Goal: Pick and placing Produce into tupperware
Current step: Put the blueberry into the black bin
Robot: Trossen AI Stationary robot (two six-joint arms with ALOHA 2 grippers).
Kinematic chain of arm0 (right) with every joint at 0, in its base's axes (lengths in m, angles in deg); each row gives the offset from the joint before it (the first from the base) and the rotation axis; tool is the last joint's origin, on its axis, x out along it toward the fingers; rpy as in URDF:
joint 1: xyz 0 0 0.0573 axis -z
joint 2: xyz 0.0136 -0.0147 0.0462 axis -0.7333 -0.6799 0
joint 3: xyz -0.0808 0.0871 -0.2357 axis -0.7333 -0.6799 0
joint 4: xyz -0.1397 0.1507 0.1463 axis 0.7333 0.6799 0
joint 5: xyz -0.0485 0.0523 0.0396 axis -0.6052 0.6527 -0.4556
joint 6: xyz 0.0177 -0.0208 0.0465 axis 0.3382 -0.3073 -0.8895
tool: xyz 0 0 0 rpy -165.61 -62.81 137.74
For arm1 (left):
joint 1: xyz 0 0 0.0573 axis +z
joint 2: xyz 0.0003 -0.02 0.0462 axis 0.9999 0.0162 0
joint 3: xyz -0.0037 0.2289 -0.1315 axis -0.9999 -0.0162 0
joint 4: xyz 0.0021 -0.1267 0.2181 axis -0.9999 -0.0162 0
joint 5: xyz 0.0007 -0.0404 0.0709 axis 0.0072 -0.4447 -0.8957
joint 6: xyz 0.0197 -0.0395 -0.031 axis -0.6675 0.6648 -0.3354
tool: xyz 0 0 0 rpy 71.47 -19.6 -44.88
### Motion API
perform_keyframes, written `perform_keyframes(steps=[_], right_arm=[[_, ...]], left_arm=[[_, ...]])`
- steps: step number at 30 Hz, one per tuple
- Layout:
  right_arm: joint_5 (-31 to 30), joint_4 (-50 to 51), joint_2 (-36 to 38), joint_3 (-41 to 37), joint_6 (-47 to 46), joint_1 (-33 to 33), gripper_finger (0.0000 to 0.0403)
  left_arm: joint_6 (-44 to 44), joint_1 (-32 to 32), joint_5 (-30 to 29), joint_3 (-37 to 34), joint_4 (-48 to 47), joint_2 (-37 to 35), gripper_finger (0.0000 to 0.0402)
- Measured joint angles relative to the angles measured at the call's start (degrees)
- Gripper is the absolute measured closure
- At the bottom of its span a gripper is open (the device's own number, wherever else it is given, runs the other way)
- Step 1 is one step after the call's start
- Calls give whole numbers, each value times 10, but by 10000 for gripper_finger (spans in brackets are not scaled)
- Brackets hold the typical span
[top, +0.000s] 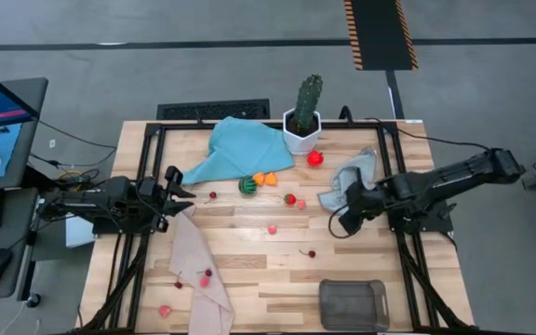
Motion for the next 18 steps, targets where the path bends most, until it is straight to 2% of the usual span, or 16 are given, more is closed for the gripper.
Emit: perform_keyframes(steps=[11, 18], right_arm=[[-4, -28, -96, 0, -122, -61, 148], [-3, -61, -150, 0, -134, -73, 148]], left_arm=[[30, 0, -42, 0, -37, 0, 317], [51, 0, -50, 0, -41, 0, 317]])
